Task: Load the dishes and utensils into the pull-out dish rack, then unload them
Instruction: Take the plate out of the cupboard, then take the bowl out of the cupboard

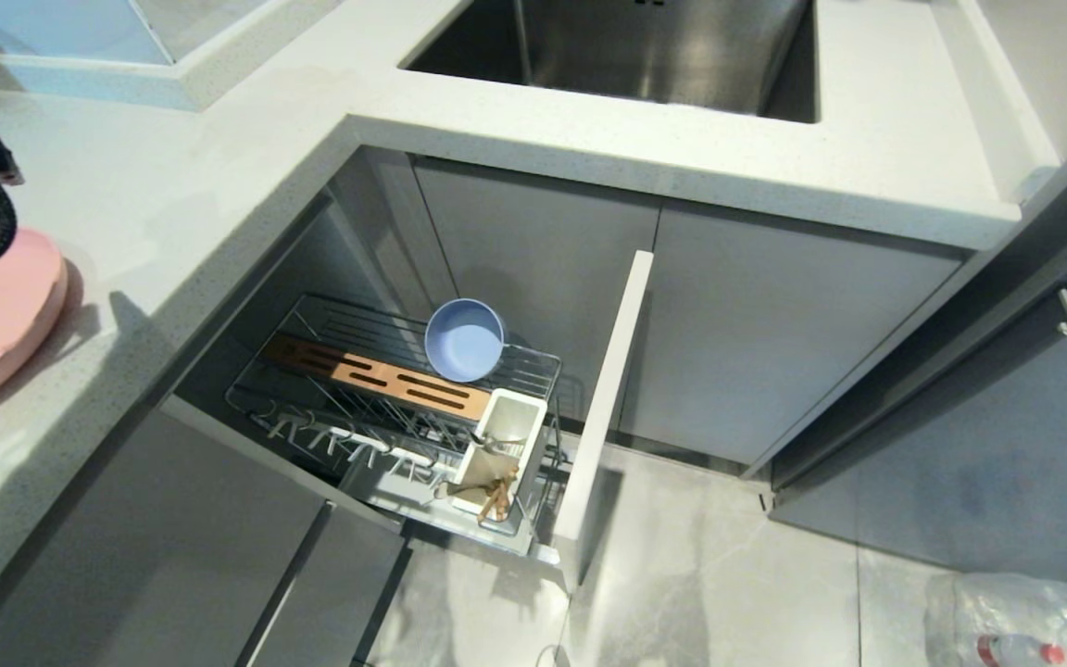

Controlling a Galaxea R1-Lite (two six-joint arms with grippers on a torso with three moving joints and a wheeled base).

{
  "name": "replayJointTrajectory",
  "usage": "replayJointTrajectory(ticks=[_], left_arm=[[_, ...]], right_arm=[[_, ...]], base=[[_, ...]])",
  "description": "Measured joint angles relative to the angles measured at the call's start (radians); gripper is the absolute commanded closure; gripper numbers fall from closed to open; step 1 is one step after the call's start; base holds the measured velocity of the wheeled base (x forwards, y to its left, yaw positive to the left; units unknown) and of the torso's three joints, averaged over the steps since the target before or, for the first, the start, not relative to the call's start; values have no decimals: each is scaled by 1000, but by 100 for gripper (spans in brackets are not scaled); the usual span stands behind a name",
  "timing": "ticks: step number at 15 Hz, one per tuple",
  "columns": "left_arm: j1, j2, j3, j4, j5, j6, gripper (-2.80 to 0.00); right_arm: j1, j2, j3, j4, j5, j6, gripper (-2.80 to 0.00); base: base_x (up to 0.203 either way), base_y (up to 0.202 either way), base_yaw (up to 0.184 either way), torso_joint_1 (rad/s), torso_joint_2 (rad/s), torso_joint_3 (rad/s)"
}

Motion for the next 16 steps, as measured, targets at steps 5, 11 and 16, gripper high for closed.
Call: replayJointTrajectory(ticks=[5,11,16], left_arm=[[-107,-42,29,-83,29,-15,0],[-194,-26,23,-258,-65,-83,0],[-281,86,39,-616,-100,-175,0]], right_arm=[[0,0,0,0,0,0,0],[0,0,0,0,0,0,0],[0,0,0,0,0,0,0]], base=[[0,0,0,0,0,0],[0,0,0,0,0,0],[0,0,0,0,0,0]])
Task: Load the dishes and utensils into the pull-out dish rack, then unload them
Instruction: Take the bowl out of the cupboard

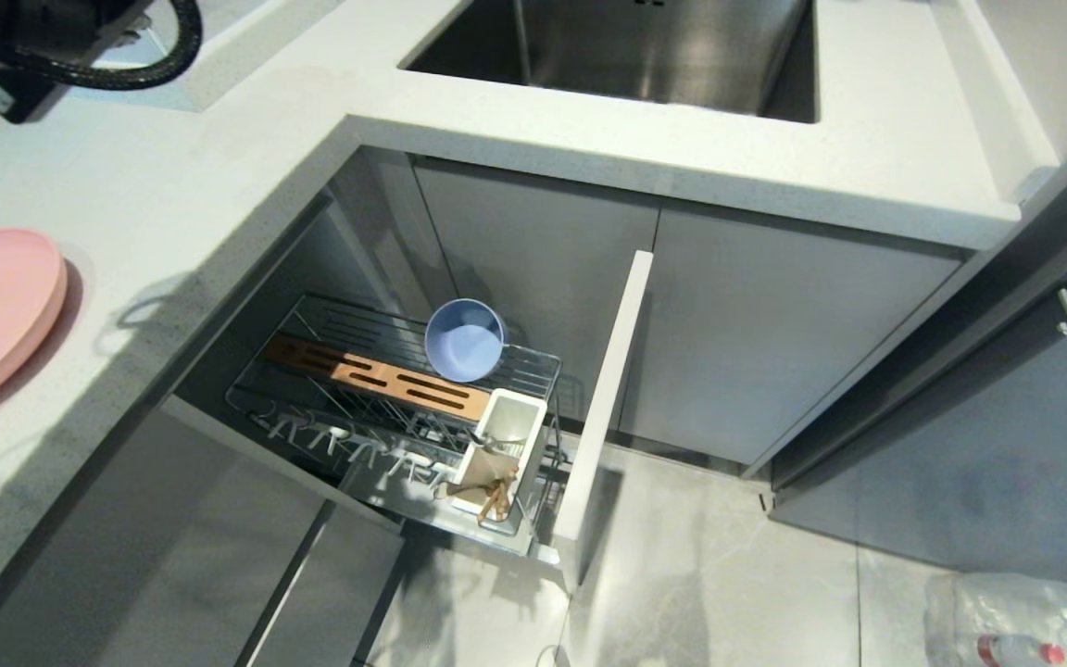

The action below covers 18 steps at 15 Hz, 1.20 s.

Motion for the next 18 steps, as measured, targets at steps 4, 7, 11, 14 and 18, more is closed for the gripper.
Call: replayJointTrajectory(ticks=[4,7,11,14,18], left_arm=[[-32,95,39,14,-131,-124,0],[-42,168,40,129,-285,-205,0],[-54,255,15,140,-400,-239,0],[-48,344,-4,139,-385,-243,0],[-16,473,-29,126,-377,-238,0]], right_arm=[[0,0,0,0,0,0,0],[0,0,0,0,0,0,0],[0,0,0,0,0,0,0],[0,0,0,0,0,0,0],[0,0,0,0,0,0,0]], base=[[0,0,0,0,0,0],[0,0,0,0,0,0],[0,0,0,0,0,0],[0,0,0,0,0,0],[0,0,0,0,0,0]])
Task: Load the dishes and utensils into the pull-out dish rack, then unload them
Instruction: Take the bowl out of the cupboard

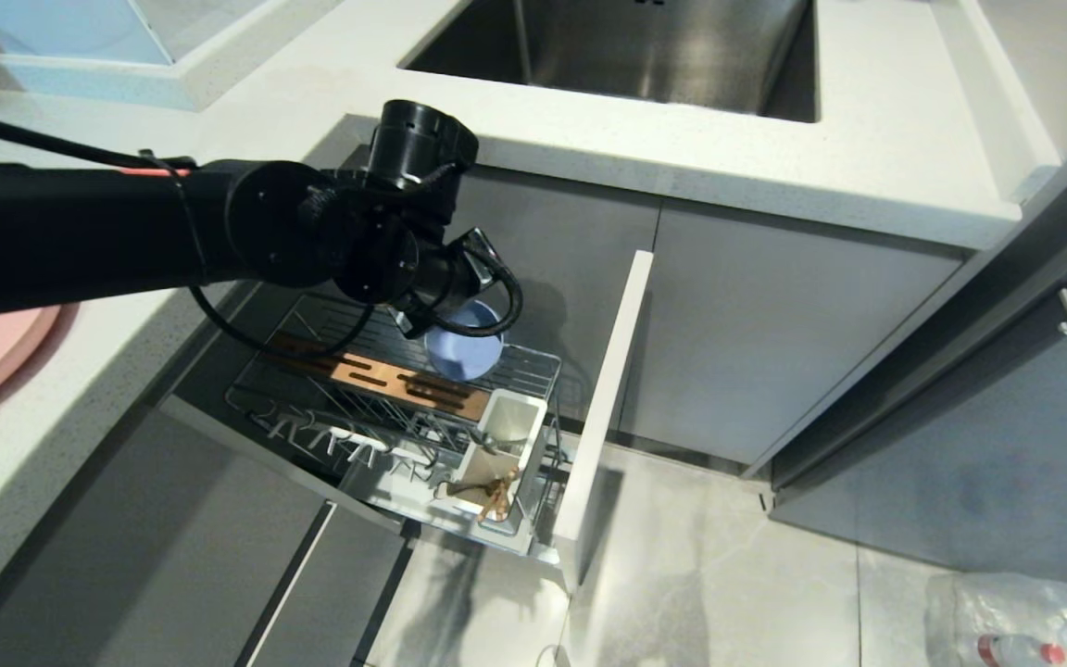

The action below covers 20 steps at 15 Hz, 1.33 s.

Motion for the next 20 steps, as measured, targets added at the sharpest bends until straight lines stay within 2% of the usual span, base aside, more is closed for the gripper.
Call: replayJointTrajectory(ticks=[2,5,8,12,17,18,20], left_arm=[[22,43,-12,-38,-7,10,0],[52,99,-37,-118,-19,76,0],[68,149,-63,-164,-34,104,0],[91,193,-73,-203,-80,117,0],[104,206,-75,-207,-82,131,0],[103,207,-74,-207,-83,131,-280],[103,210,-74,-207,-82,131,-280]], right_arm=[[0,0,0,0,0,0,0],[0,0,0,0,0,0,0],[0,0,0,0,0,0,0],[-1,0,0,0,0,0,0],[0,0,0,1,0,0,0],[0,0,0,1,0,0,0],[0,0,0,0,0,0,0]], base=[[0,0,0,0,0,0],[0,0,0,0,0,0],[0,0,0,0,0,0],[0,0,0,0,0,0],[0,0,0,0,0,0],[0,0,0,0,0,0],[0,0,0,0,0,0]])
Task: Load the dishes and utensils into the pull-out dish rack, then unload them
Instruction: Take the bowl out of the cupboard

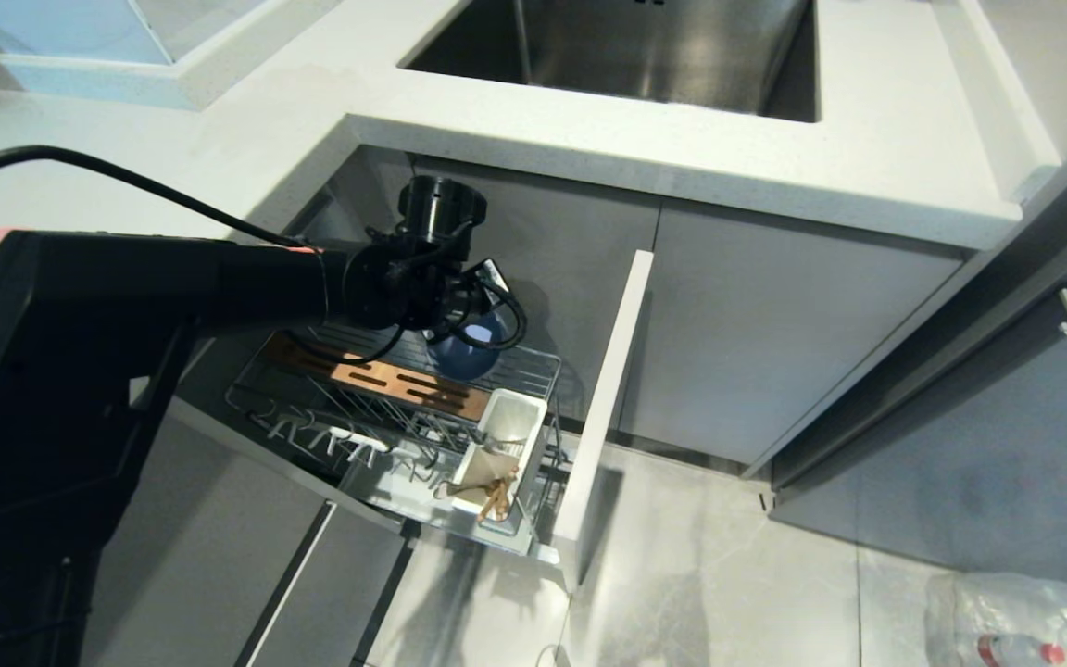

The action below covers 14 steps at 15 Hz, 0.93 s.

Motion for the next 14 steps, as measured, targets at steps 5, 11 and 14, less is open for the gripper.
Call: replayJointTrajectory(ticks=[5,11,14], left_arm=[[-2,10,-6,-4,0,-1,-280],[1,66,-13,-84,-4,22,-280],[12,94,-27,-87,-8,28,-280]], right_arm=[[0,0,0,0,0,0,0],[0,0,0,0,0,0,0],[0,0,0,0,0,0,0]], base=[[0,0,0,0,0,0],[0,0,0,0,0,0],[0,0,0,0,0,0]])
